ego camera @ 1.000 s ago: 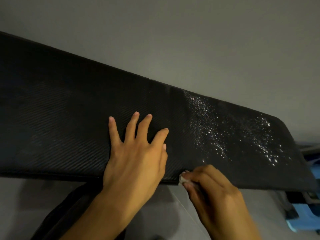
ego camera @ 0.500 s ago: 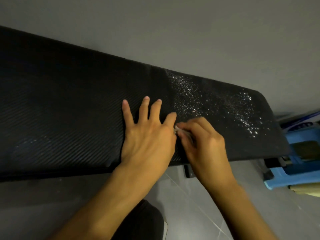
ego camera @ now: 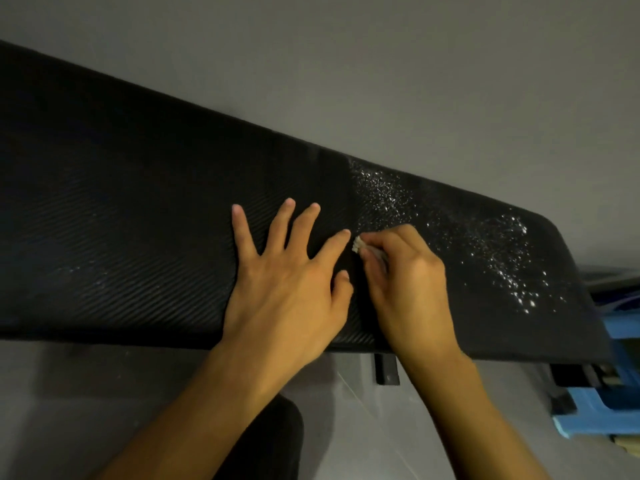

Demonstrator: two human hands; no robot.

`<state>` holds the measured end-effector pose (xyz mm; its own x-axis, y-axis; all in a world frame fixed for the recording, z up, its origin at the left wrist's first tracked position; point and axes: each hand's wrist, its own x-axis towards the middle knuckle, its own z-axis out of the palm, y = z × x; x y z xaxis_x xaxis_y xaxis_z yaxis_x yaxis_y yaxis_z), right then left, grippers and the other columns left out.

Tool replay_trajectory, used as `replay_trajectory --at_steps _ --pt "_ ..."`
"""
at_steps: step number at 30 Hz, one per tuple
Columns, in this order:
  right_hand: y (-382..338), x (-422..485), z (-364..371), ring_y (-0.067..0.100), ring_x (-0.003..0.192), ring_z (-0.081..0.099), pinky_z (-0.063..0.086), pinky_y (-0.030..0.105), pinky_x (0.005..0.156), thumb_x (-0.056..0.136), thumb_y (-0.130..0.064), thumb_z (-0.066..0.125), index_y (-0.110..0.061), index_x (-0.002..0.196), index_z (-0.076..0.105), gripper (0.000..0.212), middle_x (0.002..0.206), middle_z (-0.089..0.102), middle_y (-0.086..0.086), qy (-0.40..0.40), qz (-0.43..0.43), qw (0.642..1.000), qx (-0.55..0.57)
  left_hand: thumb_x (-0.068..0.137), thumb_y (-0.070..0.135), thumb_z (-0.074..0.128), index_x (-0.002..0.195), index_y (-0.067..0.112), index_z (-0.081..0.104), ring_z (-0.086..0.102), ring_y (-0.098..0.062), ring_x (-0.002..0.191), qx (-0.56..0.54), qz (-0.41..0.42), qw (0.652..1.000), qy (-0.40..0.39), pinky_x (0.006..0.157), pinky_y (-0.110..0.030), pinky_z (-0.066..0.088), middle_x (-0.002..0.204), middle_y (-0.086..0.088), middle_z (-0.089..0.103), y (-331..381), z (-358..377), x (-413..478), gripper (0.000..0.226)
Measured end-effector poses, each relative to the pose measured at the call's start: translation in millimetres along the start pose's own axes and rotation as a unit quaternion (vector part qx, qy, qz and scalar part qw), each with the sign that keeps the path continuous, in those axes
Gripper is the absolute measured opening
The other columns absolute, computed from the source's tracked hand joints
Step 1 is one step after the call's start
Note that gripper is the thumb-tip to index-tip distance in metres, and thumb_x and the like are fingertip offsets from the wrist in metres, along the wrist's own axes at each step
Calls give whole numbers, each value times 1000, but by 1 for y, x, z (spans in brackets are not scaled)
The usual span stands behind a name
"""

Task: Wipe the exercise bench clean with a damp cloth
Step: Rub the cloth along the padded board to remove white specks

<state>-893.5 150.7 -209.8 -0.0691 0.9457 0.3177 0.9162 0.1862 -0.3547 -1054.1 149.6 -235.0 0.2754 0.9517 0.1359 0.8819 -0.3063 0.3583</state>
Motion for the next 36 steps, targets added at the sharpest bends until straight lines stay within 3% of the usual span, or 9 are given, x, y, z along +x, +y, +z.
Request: replay_trajectory --at_steps 5,13,20,23,27,36 --pt "-1 -40 -22 11 91 62 55 33 79 95 -17 66 -17 108 72 15 101 60 -8 -50 -40 997 43 95 51 30 150 38 44 20 -34 156 25 -17 1000 -3 116 -78 3 164 -11 33 6 1 0 58" --pt "20 36 7 22 90 62 56 42 77 97 -12 62 -8 108 73 16 104 62 4 -27 -59 997 31 98 58 25 156 52 16 -1 -28 159 51 -56 997 3 117 -76 -5 172 -4 10 12 5 6 59" --pt "27 -16 -17 14 87 60 56 31 73 95 -13 65 -15 103 73 11 98 58 -5 -53 -99 990 90 93 68 26 157 52 20 1 -25 159 66 -76 995 -10 118 -74 -1 172 -3 14 17 3 9 66" --pt "31 4 -9 19 83 61 55 32 69 94 -13 65 -12 100 73 10 95 59 0 -60 -100 991 62 92 71 27 156 53 23 4 -25 159 73 -82 994 -14 118 -74 1 171 -2 18 19 3 10 67" --pt "33 46 3 23 88 60 55 41 74 97 -12 57 -8 103 72 16 99 59 5 -65 -109 991 31 91 73 24 156 54 18 -1 -23 159 71 -84 994 -17 119 -73 -1 172 1 13 19 2 10 68" --pt "38 45 2 17 89 61 56 37 78 97 -14 60 -12 108 72 17 103 59 0 -64 -110 990 69 87 79 17 155 59 12 -8 -19 159 67 -92 993 -35 121 -69 -7 172 5 4 15 -1 11 72"
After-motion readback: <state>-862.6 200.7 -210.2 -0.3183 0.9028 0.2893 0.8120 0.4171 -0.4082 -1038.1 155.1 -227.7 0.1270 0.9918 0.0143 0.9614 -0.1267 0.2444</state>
